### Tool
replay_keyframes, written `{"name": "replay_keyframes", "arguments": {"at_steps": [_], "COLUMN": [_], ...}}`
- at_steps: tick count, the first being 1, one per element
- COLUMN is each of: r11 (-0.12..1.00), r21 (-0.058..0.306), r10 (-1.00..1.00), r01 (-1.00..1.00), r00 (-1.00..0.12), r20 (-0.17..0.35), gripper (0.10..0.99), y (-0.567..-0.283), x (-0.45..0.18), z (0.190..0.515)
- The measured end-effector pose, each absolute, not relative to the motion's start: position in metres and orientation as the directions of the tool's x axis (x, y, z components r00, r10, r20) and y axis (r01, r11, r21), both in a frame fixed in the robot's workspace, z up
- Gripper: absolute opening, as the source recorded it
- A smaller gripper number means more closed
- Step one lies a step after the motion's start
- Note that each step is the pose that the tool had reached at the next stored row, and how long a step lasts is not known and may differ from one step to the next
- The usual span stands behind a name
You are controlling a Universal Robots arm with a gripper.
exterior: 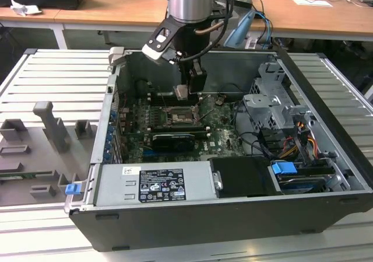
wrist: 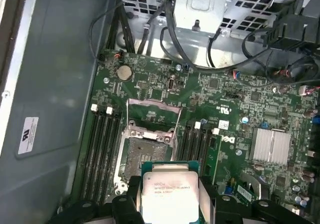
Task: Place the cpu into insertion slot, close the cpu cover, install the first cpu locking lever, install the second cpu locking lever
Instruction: 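Place the cpu into insertion slot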
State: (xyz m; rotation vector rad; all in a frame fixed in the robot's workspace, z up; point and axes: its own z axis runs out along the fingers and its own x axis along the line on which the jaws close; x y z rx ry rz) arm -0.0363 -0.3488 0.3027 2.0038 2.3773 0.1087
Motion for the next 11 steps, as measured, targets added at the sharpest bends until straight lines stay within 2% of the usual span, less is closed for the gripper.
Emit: {"name": "replay_keyframes", "arguments": {"at_steps": [4,11], "r11": [0.066,0.051], "r21": [0.073,0.073], "r10": [0.997,0.998], "r01": [0.995,0.996], "r00": [-0.068,-0.052], "r20": [0.022,0.022], "gripper": [0.545,0.545], "y": [-0.348,-0.348], "x": [-0.036,-0.036], "z": [0.291,0.285]}}
